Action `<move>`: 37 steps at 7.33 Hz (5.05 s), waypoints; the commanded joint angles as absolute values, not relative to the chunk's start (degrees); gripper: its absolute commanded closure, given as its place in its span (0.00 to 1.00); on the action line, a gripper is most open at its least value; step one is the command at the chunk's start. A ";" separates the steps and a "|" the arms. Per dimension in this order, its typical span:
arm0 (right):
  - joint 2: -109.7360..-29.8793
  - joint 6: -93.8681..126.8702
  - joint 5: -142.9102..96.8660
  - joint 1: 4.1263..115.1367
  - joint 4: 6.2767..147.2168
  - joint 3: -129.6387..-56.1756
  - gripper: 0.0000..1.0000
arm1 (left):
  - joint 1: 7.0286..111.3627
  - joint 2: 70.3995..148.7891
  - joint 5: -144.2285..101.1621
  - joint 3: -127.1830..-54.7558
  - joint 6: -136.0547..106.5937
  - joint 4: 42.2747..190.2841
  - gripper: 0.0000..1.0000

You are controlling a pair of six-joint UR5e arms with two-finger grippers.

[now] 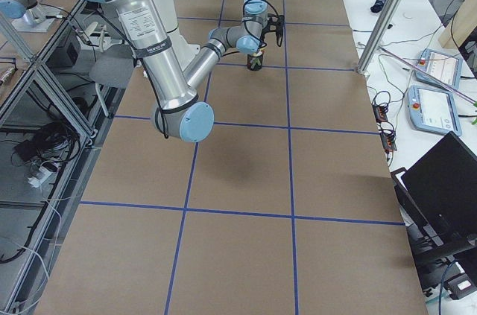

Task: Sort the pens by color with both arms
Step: 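Lift the blue marker out and carry it farther from the robot, then lower the blue marker onto the table with the right gripper, then open and withdraw the right gripper while the left arm reaches toward the cup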

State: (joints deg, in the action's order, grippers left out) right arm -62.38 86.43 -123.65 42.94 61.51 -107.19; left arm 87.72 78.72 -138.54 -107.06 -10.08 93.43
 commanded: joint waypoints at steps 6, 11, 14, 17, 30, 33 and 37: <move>-63.99 81.95 -89.69 42.15 62.40 -103.21 1.00 | 87.71 79.10 -138.52 -107.40 -10.99 93.43 0.00; -58.10 80.59 -57.33 36.21 60.22 -88.51 1.00 | 87.71 79.37 -138.34 -107.93 -10.90 93.43 0.00; -56.95 80.51 -54.32 32.89 54.58 -81.22 1.00 | 87.71 79.37 -138.34 -108.37 -10.99 93.34 0.00; -57.22 80.51 -52.39 30.41 54.58 -79.90 1.00 | 87.71 79.54 -138.34 -108.72 -10.99 93.34 0.00; -65.03 80.42 -72.43 35.74 54.58 -91.39 0.01 | 75.63 87.78 -133.44 -117.05 -35.18 92.73 0.01; -75.11 67.82 -96.94 48.64 54.32 -96.58 0.01 | 58.96 105.65 -127.74 -119.08 -60.56 81.98 0.01; -81.38 45.12 -131.88 71.16 54.93 -90.37 0.01 | 41.15 138.97 -115.93 -103.88 -76.90 61.09 0.01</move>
